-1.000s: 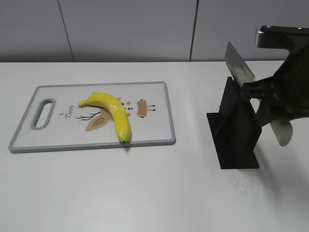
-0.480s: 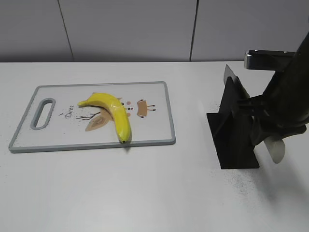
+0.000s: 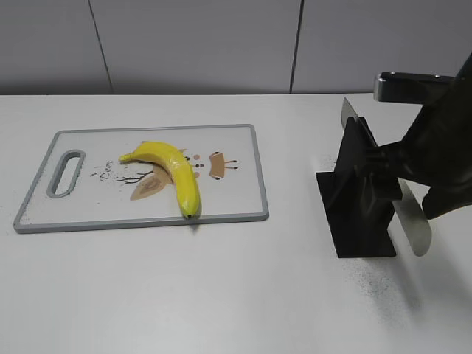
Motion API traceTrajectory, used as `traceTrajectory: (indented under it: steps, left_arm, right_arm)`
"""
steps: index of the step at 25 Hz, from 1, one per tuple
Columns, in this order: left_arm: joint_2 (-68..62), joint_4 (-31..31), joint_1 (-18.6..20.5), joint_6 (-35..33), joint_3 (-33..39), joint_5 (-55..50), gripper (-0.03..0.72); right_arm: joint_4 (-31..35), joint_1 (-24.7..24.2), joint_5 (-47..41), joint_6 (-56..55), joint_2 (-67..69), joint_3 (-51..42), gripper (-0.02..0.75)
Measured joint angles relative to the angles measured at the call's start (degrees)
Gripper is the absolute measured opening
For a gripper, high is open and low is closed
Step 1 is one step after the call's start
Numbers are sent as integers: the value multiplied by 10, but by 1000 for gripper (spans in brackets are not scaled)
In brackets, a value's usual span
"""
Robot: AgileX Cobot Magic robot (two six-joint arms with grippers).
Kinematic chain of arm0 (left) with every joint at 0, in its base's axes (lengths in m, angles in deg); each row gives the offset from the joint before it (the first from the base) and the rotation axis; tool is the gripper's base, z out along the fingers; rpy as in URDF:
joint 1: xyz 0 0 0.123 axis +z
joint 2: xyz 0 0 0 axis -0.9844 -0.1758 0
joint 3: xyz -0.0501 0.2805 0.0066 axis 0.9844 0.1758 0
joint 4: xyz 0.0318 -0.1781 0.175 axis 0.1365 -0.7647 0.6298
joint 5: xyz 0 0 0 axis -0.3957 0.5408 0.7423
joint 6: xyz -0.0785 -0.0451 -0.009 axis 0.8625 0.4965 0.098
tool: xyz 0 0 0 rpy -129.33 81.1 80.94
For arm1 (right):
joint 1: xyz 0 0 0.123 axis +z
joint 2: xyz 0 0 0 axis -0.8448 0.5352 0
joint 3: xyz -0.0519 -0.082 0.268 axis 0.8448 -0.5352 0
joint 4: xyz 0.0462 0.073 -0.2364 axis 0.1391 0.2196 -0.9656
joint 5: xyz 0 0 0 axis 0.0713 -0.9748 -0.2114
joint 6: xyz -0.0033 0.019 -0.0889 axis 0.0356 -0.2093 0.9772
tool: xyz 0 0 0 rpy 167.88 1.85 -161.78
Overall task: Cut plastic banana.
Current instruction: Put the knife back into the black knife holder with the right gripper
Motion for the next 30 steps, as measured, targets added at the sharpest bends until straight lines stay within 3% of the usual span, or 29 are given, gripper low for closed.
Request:
traceTrajectory:
  steps: [6,14,21,30]
  left_arm:
    - [0,0,0,0,0,0,577]
    - [0,0,0,0,0,0,574]
    - [0,1,0,0,0,0,574]
    - [0,1,0,0,0,1,574]
  right_arm:
    - [1,0,-8,72,-137,-14,636]
    - [1,0,-42,184,-408,-148,600]
    - [-17,0,-81,203,-620,-222,588]
    - [-16,0,-80,205,-789,-281,588]
